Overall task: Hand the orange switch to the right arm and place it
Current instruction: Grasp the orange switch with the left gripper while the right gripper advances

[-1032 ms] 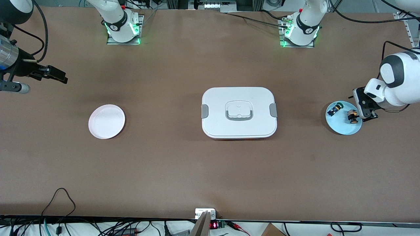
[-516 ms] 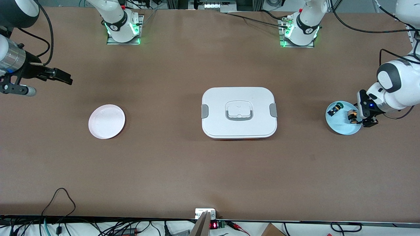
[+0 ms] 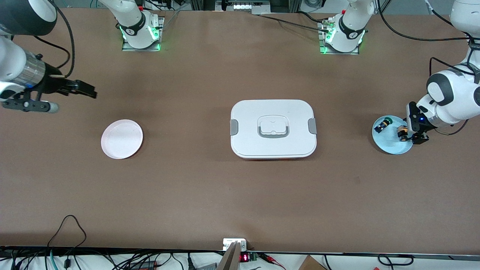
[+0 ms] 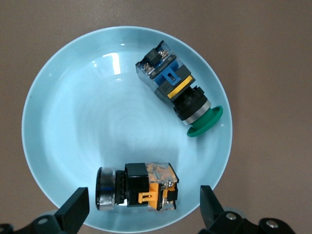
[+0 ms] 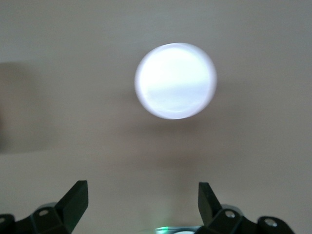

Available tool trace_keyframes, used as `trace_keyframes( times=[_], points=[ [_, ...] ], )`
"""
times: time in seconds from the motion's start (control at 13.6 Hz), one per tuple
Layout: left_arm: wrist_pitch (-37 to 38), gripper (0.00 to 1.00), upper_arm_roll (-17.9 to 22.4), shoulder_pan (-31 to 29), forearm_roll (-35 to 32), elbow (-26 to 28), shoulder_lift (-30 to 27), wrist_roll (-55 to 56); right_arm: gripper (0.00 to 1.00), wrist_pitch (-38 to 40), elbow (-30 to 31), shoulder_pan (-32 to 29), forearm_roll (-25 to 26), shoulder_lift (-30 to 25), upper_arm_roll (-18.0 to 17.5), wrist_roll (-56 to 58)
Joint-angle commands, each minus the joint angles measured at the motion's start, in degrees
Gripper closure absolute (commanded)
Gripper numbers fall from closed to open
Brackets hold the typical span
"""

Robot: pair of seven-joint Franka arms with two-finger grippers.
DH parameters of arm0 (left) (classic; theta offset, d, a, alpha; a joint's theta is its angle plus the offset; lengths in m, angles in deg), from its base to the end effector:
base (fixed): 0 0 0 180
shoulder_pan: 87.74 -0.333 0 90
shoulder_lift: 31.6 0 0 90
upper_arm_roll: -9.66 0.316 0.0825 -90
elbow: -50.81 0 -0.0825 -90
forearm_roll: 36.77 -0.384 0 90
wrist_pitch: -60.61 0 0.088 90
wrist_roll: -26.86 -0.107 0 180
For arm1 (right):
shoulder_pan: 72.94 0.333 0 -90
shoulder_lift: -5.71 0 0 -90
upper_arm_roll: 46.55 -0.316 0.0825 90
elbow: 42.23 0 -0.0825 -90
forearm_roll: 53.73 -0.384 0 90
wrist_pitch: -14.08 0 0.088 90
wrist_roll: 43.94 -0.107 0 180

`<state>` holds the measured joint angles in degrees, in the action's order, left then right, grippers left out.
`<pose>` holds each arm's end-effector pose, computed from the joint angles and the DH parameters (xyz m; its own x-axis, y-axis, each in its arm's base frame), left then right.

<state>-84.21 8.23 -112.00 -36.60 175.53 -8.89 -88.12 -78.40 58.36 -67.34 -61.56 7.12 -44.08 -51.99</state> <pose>0.5138 0.2161 0.2026 -0.0328 -0.9990 0.0294 -0.9988 0.0339 0.0365 0.5507 0.0444 0.5286 0.9789 -0.0914 -0.1826 -0.1124 -0.9878 -0.1077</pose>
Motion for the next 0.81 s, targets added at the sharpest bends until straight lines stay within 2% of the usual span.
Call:
trace_keyframes(
  times=[0.0,0.15,0.59,0.74],
  points=[
    [-1.43,0.00,-0.41,-0.79,0.44,-0.10,1.10,-1.64,0.00,0.55,-1.27,0.37,-8.93,1.66,0.33,1.01],
    [-1.44,0.00,-0.50,-0.79,0.44,-0.27,1.28,-1.64,0.00,-0.06,-1.01,0.28,-15.95,2.54,0.33,3.99],
    [-2.75,0.01,-0.50,-0.79,0.70,-0.54,2.86,-1.64,0.00,-0.24,0.92,1.68,-42.48,4.74,0.33,12.87],
    [-3.02,0.16,-0.59,-0.79,0.61,-0.62,3.12,-2.34,0.00,-0.24,2.06,2.13,-52.24,6.58,0.25,16.38]
  ],
)
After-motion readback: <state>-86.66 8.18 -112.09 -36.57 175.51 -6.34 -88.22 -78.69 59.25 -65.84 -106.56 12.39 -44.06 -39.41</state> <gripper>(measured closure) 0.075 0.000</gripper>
